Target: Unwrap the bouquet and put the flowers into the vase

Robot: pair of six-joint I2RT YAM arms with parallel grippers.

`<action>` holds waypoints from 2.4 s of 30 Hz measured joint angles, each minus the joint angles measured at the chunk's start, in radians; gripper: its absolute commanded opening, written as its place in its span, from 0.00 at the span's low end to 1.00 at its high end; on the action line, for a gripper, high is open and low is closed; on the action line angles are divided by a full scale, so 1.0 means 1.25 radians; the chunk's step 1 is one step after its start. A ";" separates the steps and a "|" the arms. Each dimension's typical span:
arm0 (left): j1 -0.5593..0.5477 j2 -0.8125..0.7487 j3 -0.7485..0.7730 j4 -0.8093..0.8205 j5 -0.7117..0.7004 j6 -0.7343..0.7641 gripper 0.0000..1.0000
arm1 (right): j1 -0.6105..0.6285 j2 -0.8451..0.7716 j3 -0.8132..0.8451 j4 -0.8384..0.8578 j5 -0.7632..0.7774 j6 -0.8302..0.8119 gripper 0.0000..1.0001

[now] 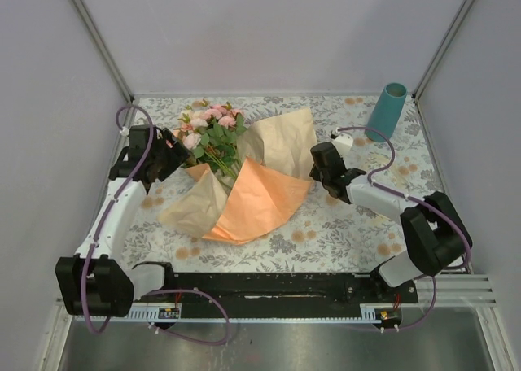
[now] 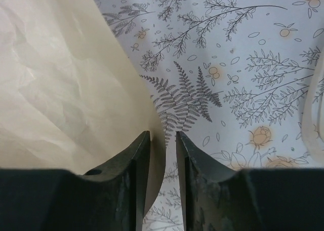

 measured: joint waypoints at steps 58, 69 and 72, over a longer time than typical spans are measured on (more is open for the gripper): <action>-0.074 0.359 0.084 -0.062 -0.030 0.200 0.00 | 0.074 0.238 0.376 -0.089 -0.640 -0.573 0.00; -0.007 0.381 0.058 0.005 0.037 0.163 0.00 | 0.072 0.014 0.186 0.016 -0.639 -0.607 0.00; -0.007 0.380 0.034 0.033 0.072 0.150 0.00 | 0.070 -0.066 0.106 0.059 -0.636 -0.599 0.00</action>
